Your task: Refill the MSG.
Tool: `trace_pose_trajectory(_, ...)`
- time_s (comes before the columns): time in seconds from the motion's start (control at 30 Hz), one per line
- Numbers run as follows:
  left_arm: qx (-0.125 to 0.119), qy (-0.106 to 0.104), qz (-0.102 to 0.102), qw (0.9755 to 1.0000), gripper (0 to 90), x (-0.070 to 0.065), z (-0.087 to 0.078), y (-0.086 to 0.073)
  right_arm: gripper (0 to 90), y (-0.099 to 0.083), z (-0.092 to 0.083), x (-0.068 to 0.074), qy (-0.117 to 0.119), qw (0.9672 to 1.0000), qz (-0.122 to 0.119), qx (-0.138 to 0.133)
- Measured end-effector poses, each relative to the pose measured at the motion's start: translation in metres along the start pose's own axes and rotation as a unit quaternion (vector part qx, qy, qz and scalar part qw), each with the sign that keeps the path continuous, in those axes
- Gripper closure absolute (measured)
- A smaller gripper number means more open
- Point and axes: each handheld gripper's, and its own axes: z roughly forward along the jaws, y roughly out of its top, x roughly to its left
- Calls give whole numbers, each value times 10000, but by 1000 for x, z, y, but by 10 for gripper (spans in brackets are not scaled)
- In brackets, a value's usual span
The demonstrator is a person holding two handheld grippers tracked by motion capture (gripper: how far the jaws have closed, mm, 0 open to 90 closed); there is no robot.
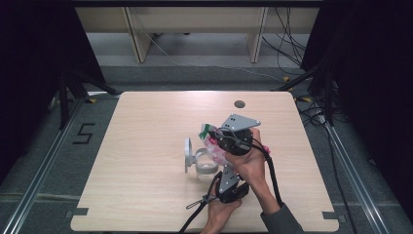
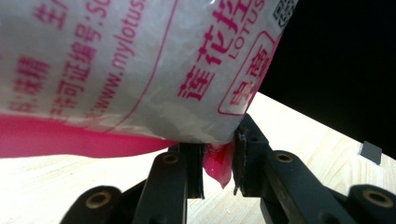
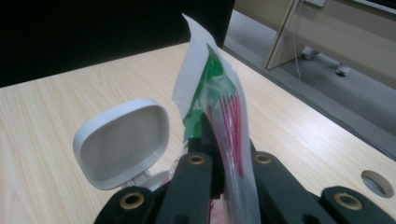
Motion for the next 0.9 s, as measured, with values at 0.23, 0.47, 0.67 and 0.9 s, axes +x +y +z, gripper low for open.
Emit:
trace_pose_trajectory(0.23,-3,2,-28,10000,756,0,-1,0,900,1,1,0,19,10000,16,95)
trace_pose_trajectory(0.47,-12,12,-42,10000,757,0,-1,0,900,1,2,1,3,10000,-69,72)
trace_pose_trajectory(0.67,-26,9,-44,10000,757,0,0,0,900,1,2,1,-14,10000,-57,65)
trace_pose_trajectory(0.9,-56,6,-56,10000,758,0,1,1,900,1,2,0,31,9999,-97,58)
